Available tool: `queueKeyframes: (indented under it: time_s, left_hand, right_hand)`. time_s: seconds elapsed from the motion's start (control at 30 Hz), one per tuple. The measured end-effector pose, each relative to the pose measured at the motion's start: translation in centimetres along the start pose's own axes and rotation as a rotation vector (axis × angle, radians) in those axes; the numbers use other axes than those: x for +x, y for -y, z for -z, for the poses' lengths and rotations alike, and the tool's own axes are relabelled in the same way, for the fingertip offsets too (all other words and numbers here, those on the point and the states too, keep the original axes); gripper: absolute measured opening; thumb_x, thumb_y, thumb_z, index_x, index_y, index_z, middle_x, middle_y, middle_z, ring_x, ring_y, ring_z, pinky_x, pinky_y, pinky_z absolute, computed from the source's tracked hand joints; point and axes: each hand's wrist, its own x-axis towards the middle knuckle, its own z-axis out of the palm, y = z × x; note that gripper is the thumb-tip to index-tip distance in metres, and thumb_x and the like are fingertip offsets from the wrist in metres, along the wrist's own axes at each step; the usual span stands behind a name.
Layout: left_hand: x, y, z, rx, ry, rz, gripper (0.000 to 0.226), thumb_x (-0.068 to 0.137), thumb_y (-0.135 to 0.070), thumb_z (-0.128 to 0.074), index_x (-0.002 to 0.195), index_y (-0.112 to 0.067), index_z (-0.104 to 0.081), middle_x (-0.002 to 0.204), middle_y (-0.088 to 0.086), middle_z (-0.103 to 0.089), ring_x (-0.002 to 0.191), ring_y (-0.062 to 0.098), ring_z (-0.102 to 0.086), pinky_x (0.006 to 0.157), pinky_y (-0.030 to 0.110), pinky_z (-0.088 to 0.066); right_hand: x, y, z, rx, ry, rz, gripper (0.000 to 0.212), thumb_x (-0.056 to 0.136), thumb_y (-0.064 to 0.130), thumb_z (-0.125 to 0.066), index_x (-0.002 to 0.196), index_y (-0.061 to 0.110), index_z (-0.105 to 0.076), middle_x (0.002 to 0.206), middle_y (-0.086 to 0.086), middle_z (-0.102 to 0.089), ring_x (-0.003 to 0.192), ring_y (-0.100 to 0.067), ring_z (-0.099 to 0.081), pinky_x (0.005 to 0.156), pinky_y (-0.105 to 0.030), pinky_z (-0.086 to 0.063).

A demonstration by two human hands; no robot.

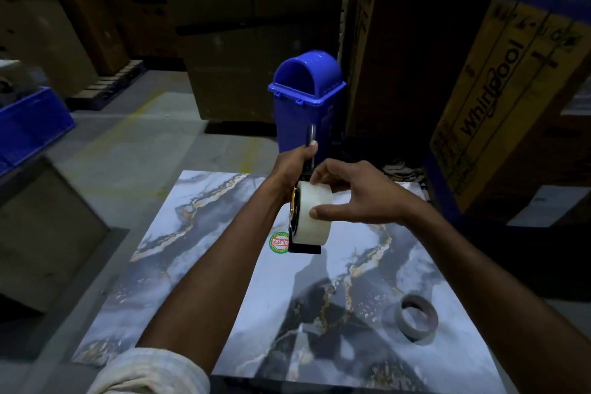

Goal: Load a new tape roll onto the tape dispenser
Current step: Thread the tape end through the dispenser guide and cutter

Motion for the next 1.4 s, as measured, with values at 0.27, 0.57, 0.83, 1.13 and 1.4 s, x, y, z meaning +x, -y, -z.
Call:
queueKeyframes:
  time_s: [0.27,0.57,0.83,1.13,1.4]
  left_hand:
    - [0.2,0.0,0.2,0.075,-0.002,-0.053,0.031,0.095,-0.039,-0.067,0.102,-0.010,-0.075,0.101,0.021,-0.075,0.079,0.026,-0.071,0.071,0.037,-0.060]
    - [0.5,0.3,-0.3,0.037,-0.047,-0.037,0.040,0.094,-0.039,-0.066,0.112,-0.003,-0.074,0.113,0.027,-0.075,0.112,0.045,-0.069,0.102,0.057,-0.054]
    - [0.7,0.4,0.6,-0.010,-0.120,0.020,0.043,0.092,-0.038,-0.069,0.115,-0.003,-0.074,0.108,0.026,-0.076,0.102,0.043,-0.074,0.095,0.058,-0.058]
    - [0.7,0.5,0.7,-0.005,-0.099,0.033,0.044,0.091,-0.038,-0.069,0.118,-0.004,-0.072,0.112,0.023,-0.076,0.105,0.043,-0.073,0.096,0.060,-0.057]
    - [0.8,0.8,0.7,0.005,-0.051,0.048,0.044,0.092,-0.040,-0.068,0.115,-0.002,-0.073,0.115,0.027,-0.074,0.087,0.035,-0.072,0.091,0.054,-0.059]
  right_hand:
    - [-1.8,0.7,-1.5,-0.168,-0.117,0.129,0.057,0.071,0.047,-0.085,0.116,0.029,-0.056,0.112,0.010,-0.065,0.100,-0.012,-0.064,0.086,-0.039,-0.056]
    - [0.2,0.9,1.5,-0.070,0.002,0.025,0.039,0.074,0.040,-0.087,0.104,0.026,-0.068,0.111,0.007,-0.072,0.106,-0.004,-0.068,0.090,-0.030,-0.060]
    - [-1.9,0.5,-2.0,-0.103,-0.219,0.183,0.015,0.088,0.033,-0.074,0.094,0.023,-0.063,0.096,0.004,-0.070,0.087,-0.013,-0.068,0.080,-0.030,-0.060]
    - [-1.4,0.3,-1.1,-0.037,-0.205,0.066,0.039,0.083,0.037,-0.080,0.116,0.023,-0.067,0.112,0.005,-0.072,0.100,-0.009,-0.071,0.077,-0.031,-0.063]
    - [0.1,2.1,1.2,-0.263,-0.078,0.122,0.028,0.084,0.032,-0.080,0.106,0.014,-0.080,0.104,0.001,-0.079,0.087,-0.005,-0.073,0.079,-0.033,-0.062]
